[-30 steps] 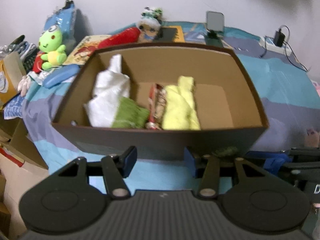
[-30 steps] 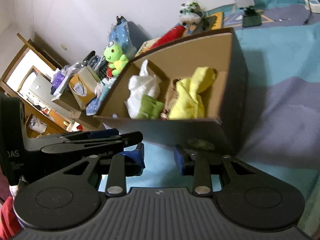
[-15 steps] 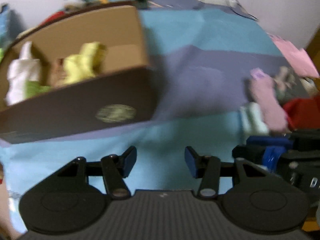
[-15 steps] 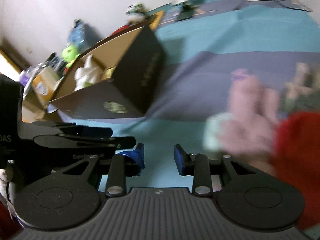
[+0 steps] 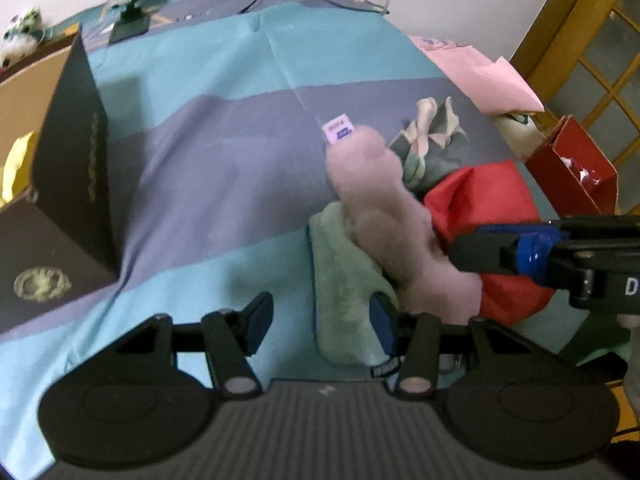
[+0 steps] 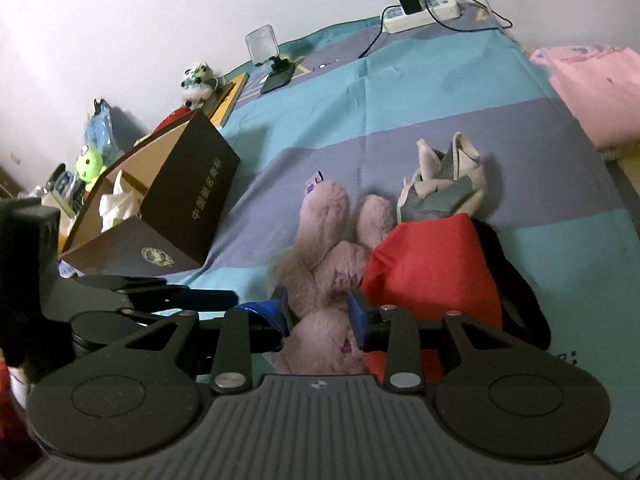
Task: Organize soft objects
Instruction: 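Move the right tool back to the pile toward the pale green pouch, then close the right gripper on the pale green pouch, then lift the pale green pouch with the right gripper and release it in the box, then move the right tool back to the pile toward the pink plush bunny, then close the right gripper on the pink plush bunny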
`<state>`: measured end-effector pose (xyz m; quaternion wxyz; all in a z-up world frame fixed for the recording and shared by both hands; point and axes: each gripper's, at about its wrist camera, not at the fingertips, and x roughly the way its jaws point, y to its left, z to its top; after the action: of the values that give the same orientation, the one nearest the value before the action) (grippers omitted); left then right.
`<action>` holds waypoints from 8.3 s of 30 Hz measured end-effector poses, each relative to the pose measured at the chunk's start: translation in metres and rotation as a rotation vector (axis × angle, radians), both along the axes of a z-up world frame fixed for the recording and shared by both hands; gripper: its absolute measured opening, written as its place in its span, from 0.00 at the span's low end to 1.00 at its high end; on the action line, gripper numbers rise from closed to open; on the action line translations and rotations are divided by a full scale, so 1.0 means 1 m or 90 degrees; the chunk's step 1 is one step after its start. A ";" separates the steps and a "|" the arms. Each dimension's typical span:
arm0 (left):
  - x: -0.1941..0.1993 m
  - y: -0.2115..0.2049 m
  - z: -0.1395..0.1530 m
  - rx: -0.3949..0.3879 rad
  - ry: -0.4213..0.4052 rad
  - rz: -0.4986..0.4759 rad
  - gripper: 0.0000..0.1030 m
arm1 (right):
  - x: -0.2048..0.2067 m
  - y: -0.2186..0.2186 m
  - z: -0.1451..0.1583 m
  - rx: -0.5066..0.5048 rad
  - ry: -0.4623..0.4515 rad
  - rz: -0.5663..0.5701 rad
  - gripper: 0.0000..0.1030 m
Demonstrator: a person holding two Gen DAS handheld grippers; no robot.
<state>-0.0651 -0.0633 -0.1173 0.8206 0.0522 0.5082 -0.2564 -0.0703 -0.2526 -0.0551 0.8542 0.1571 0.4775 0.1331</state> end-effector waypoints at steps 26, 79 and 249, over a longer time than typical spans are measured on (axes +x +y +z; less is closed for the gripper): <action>-0.004 0.009 -0.008 -0.110 0.017 -0.027 0.12 | 0.007 0.022 -0.004 0.055 0.030 0.020 0.16; -0.008 0.100 -0.012 -0.118 0.059 -0.199 0.56 | -0.026 0.082 -0.031 -0.016 0.141 -0.171 0.17; -0.012 -0.015 -0.012 -0.104 0.049 -0.041 0.66 | 0.002 -0.006 -0.047 0.141 0.092 -0.104 0.16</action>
<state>-0.0774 -0.0779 -0.1288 0.7933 -0.0084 0.5148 -0.3248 -0.0683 -0.2589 -0.1024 0.8031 0.2976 0.5057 0.1036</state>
